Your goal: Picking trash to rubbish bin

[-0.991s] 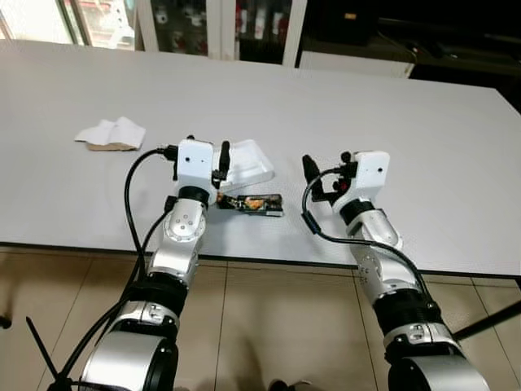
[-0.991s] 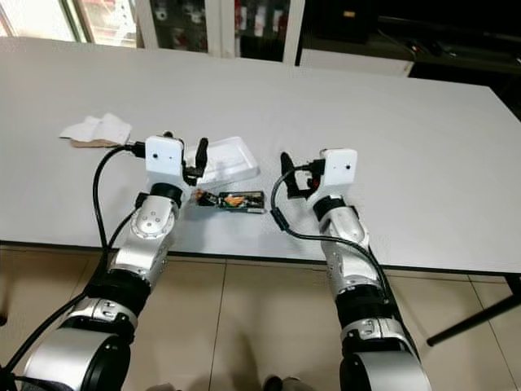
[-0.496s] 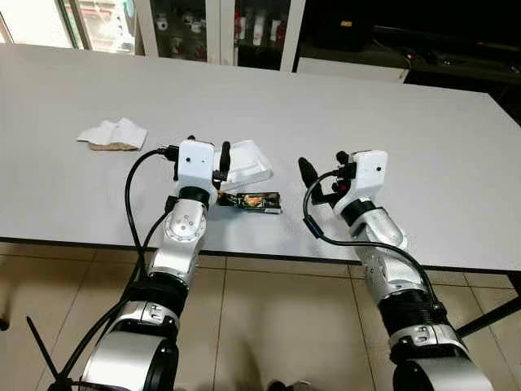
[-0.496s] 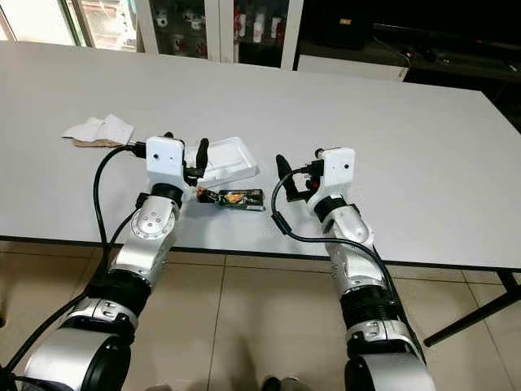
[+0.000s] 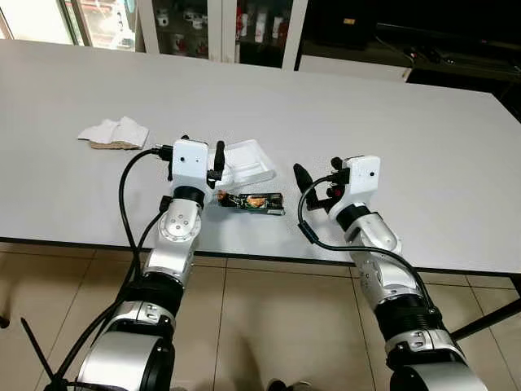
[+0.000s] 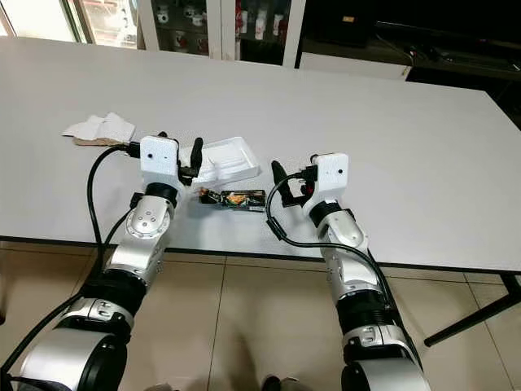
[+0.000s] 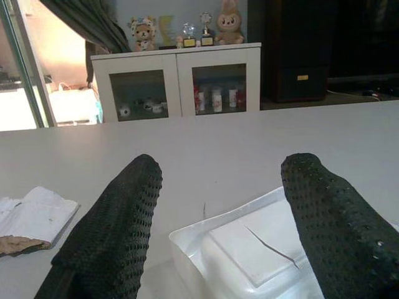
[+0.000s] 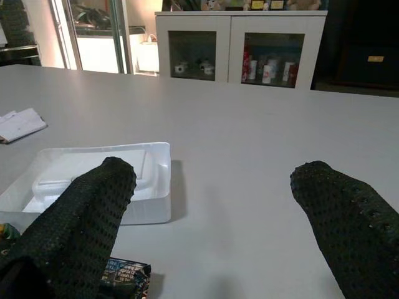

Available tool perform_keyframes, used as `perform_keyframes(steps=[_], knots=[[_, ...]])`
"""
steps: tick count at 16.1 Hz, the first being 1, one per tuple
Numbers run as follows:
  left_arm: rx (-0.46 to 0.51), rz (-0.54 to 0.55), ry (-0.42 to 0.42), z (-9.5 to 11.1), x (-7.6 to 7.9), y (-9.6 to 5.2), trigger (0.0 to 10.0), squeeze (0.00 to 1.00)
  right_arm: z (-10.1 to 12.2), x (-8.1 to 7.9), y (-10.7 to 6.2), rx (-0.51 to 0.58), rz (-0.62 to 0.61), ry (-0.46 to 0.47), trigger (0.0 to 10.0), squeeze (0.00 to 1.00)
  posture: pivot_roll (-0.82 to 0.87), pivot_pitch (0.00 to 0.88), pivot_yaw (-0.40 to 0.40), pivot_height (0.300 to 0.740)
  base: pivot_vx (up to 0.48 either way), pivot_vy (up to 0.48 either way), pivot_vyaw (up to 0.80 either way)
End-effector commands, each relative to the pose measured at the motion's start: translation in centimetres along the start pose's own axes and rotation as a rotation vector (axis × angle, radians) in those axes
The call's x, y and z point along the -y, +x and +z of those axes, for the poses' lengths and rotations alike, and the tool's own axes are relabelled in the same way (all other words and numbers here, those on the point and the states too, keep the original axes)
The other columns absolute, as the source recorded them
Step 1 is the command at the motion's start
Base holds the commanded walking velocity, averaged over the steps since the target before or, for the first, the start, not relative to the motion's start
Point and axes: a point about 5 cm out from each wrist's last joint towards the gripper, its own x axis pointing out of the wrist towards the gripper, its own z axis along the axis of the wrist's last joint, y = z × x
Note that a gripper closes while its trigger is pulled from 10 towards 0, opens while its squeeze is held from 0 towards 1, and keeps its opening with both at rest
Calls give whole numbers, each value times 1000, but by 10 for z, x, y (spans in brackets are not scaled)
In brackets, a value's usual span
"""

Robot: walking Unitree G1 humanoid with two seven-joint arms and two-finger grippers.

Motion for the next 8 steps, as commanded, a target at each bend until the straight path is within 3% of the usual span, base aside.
perform_keyframes(steps=[1,8], knots=[[11,-19,-5,5,5,3,10000,0,5,2,0,15,-5,-8,10000,0,-68,61,-93,740,0,0,0],[15,-27,3,5,2,3,10000,0,-2,-10,-2,-13,76,-18,10000,0,-64,44,-79,740,0,0,0]])
